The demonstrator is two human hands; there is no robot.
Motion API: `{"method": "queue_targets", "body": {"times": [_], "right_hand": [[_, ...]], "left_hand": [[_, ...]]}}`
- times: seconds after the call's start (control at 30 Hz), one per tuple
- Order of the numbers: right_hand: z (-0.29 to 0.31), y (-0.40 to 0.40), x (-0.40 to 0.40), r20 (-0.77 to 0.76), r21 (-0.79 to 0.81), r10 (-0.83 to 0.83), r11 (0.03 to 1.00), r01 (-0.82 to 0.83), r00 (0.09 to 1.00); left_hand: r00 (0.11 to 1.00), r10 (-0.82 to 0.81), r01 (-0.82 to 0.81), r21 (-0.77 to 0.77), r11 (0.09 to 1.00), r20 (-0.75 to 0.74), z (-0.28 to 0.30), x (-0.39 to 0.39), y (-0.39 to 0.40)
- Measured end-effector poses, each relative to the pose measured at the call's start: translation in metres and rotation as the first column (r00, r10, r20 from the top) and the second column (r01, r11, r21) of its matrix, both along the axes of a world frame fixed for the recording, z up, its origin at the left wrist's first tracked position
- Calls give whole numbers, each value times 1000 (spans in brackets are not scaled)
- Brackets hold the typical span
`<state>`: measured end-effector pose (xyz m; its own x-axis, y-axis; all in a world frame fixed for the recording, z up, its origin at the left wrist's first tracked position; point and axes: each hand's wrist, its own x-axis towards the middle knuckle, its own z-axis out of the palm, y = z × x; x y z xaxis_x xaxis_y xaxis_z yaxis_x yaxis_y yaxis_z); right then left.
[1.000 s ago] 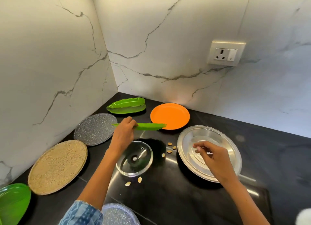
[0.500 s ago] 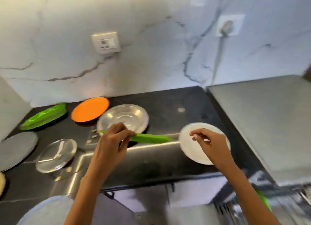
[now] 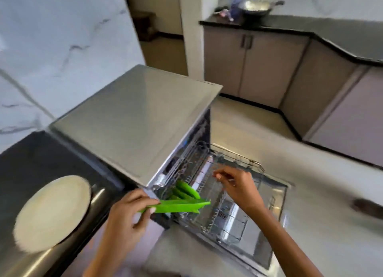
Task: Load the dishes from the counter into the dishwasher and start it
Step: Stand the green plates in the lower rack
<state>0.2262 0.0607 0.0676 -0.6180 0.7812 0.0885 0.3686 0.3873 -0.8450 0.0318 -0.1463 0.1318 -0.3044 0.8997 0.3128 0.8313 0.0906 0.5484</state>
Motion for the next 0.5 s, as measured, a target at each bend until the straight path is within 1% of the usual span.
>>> {"method": "queue_targets", "body": {"times": [0.07,0.13,0.2,0.27,0.3,0.37,0.43,0.5], "right_hand": [[-19,22,24,1,-14,-82,997,82,997],[-42,41,41,9,-7,-123,992,123,992],[-80,56,54,67,47,-85,996,82,994],[-101,60,60,169,95,-38,995,22,985],[-127,65,61,230,139,-26,990,-7,973],[-179,75,57,318,290,-13,953,-84,948],[-223,83,49,338,366,-71,929,-61,939],[-264,90,38,353,370,-148,929,7,924]], "left_hand": [[996,-75,78,-59,995,50,-36,14,47],[988,-139,146,-108,983,66,-80,23,93],[976,-208,216,-163,963,70,-137,31,139],[963,-260,269,-242,932,70,-158,36,171],[958,-284,286,-250,925,46,-181,37,189],[949,-316,308,-251,918,8,-223,37,219],[942,-336,327,-240,914,4,-257,33,238],[947,-320,307,-205,929,-33,-294,27,243]]}}
